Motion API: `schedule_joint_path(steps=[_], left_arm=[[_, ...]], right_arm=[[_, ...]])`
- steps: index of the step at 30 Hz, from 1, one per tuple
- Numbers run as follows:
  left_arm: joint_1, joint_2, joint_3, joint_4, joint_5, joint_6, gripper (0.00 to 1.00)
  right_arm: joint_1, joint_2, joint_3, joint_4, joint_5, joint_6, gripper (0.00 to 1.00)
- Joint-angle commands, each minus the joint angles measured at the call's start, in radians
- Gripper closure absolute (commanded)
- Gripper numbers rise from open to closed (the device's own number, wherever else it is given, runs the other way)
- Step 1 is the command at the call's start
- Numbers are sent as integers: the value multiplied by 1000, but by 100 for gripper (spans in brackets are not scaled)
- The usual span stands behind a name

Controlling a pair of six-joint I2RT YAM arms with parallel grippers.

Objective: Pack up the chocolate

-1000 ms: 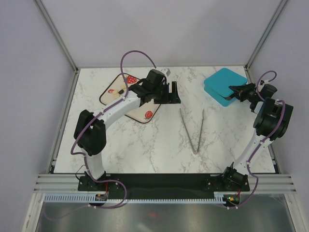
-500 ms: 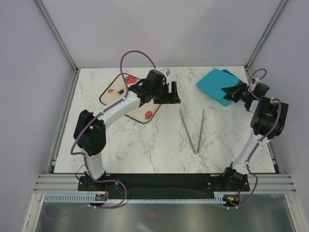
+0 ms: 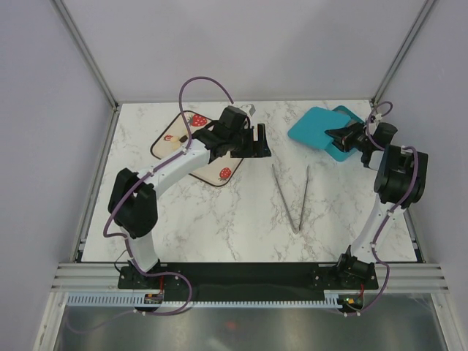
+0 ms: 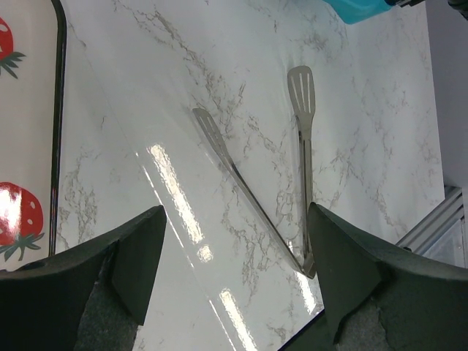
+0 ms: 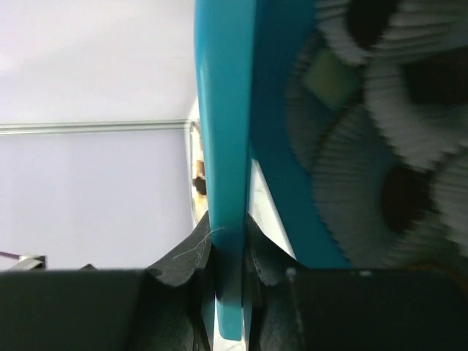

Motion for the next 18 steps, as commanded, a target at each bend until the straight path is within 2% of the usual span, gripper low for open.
schedule_joint_path(steps=[1,2,6,14,18], left_arm=[[2,-43,0,32,-17,26,14],[2,-45,-3,32,-17,26,14],[2,-56,-10,32,-25,33,14],[2,-53,-21,36,-19,37,14],[2,-53,-26,38,-17,42,14]], right_arm=[[27,-41,20,220,-10,182,100],[27,-49,23,304,-12,214,100],[-2,-72,46,416,-4,337,100],[-86,-127,28,282,30,239,100],[-129,-113,9,277,28,241,100]])
